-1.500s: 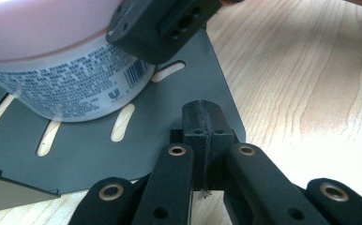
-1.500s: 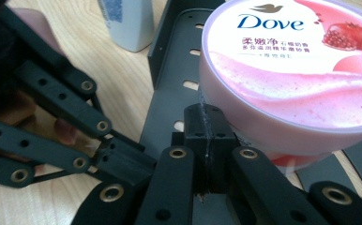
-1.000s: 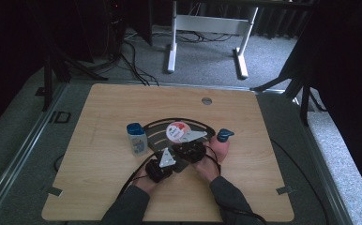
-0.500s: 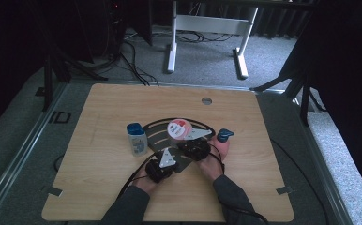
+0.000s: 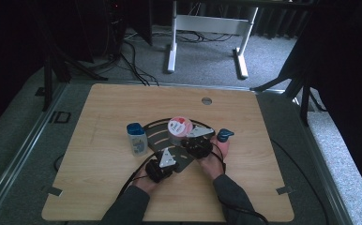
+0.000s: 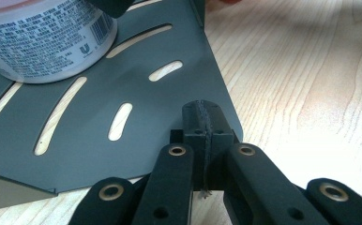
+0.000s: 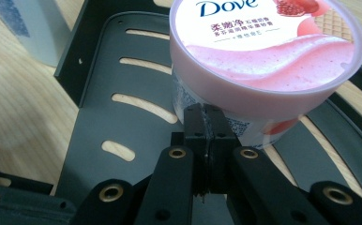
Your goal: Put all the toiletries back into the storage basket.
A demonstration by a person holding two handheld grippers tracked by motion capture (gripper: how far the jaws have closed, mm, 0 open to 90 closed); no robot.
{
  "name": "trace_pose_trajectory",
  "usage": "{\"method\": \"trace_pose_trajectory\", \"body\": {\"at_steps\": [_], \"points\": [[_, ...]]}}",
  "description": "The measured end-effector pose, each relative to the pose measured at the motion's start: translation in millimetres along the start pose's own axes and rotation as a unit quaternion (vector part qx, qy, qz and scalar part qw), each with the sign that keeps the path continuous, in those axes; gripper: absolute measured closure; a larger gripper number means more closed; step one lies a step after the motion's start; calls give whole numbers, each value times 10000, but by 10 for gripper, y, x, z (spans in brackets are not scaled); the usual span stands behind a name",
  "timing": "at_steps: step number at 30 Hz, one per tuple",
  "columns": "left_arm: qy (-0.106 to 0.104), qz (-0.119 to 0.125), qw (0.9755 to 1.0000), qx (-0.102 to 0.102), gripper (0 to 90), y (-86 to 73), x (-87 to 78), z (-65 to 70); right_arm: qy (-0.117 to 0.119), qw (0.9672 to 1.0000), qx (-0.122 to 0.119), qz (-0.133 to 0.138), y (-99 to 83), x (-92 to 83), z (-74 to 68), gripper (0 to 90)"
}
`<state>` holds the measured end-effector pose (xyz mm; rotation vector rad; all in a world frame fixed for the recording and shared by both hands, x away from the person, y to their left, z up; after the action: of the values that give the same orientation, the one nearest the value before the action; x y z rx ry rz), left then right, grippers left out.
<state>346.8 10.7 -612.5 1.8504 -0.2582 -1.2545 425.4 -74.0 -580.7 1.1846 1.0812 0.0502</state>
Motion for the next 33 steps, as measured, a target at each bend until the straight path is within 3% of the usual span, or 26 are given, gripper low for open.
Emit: {"method": "trace_pose_trajectory", "body": {"at_steps": [22,26,33], "points": [[-15,1,10000,10,900,-1,-2,10,-6,9998,-122,-124,114,113,49,896],[-1,-3,10000,16,900,-1,-3,9,38,9998,-109,-169,91,95,32,872],[86,-8,10000,49,900,2,-5,20,159,9991,-288,-258,-61,57,-88,850]]}}
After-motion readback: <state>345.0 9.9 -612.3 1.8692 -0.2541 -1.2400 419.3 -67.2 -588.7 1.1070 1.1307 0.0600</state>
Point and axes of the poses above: each handheld gripper's, and its own axes: x roughly forward along the jaws, y roughly out of its top, z roughly to its right, the point moved 8 cm from there along x, roughly forward along the jaws, and after that the axes turned 5 degrees about x, right-handed, at the moved point
